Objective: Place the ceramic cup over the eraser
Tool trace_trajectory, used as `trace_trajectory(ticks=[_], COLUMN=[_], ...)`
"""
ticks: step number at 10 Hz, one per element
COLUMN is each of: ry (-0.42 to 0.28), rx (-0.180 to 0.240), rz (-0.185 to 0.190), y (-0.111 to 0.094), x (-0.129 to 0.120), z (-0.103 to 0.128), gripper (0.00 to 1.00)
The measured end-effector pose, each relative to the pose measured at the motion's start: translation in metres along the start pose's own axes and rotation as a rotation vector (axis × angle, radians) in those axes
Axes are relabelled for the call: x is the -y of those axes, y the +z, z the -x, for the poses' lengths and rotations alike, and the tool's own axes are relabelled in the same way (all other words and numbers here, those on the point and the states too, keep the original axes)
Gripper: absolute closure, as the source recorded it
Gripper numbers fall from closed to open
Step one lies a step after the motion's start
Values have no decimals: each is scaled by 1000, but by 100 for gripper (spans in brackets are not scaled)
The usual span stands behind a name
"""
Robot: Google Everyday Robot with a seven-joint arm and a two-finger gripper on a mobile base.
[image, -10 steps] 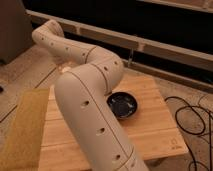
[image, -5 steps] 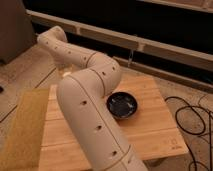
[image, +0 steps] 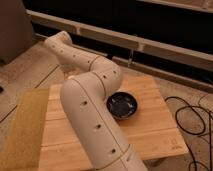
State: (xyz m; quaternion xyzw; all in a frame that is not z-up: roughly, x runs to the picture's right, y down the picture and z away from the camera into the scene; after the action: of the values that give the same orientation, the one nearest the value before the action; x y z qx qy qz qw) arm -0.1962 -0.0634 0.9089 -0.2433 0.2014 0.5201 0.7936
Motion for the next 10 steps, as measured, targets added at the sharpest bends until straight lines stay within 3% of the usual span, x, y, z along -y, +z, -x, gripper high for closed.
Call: trace_trajectory(ticks=[2,3,5,8,10], ry=[-4,-5,-2,0,-4], rx=[-9,-11,-13,-22,-20], rz=[21,36,65,80,79], y=[14,21,28,32,32], x=[-1,-1,-2,2,1], z=[2,4,6,7,9], gripper=[100,95,74,44,40])
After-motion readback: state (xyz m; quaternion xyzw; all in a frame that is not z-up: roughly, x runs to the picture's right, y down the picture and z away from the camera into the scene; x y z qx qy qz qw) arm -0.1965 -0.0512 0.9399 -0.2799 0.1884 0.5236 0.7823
